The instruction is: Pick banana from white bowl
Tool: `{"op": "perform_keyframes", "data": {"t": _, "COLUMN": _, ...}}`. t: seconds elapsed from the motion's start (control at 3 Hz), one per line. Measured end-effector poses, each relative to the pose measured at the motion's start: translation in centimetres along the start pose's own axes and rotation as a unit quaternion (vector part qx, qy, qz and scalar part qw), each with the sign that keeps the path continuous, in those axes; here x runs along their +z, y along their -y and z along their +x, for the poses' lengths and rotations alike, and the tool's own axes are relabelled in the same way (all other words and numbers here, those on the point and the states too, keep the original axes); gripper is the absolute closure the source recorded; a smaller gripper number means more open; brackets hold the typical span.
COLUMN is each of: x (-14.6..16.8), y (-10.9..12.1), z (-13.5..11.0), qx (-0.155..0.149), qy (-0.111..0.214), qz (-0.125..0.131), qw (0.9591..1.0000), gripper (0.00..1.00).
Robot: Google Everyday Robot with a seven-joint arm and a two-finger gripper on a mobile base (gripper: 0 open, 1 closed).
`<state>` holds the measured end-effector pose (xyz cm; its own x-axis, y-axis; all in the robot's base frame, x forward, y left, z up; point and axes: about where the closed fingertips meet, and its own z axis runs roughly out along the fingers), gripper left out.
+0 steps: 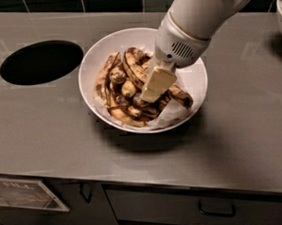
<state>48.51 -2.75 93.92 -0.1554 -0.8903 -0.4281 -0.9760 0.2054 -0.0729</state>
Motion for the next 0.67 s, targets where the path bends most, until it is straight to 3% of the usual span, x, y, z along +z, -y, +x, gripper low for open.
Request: {"op": "perform_keyframes", "data": {"t": 0.67, "x": -0.88, "y": -0.46, "z": -0.38, "qx": -0.006, "qy": 0.005, "qz": 0.009, "qw": 0.9999, "gripper": 0.58}}
